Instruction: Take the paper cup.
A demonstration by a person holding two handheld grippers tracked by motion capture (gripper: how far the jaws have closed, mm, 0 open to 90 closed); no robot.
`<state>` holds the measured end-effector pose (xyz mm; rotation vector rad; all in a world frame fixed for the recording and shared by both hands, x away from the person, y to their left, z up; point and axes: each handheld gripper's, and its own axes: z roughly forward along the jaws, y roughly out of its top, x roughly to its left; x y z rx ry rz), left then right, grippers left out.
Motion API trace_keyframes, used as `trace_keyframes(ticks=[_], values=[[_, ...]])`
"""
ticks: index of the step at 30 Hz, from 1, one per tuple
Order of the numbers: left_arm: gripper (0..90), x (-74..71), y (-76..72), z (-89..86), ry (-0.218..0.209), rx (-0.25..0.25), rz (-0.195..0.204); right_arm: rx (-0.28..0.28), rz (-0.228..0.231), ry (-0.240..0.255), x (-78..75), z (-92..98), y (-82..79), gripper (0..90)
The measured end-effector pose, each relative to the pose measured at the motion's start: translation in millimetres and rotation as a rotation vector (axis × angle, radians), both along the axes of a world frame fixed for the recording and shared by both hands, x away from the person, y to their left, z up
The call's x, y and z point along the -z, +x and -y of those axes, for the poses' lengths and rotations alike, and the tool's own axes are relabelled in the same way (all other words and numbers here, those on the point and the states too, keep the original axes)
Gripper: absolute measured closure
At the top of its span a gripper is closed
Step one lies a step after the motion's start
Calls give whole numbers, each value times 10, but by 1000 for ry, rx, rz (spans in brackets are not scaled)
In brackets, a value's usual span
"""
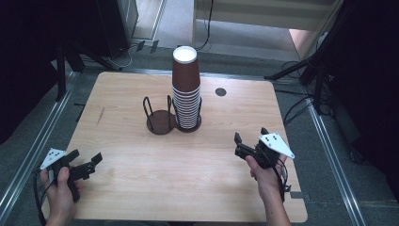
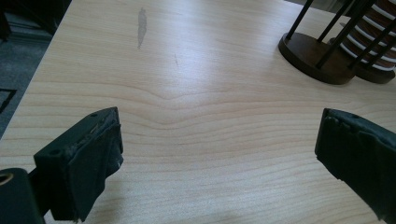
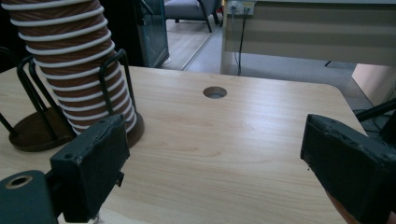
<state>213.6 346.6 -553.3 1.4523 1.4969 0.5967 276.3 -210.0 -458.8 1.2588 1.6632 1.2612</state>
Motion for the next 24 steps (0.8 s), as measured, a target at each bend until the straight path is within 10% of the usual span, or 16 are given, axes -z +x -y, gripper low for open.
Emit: trace_keyframes(ticks=[24], values=[[16, 1, -4, 0, -3, 6, 6, -78, 76, -1, -353, -658, 220, 118]])
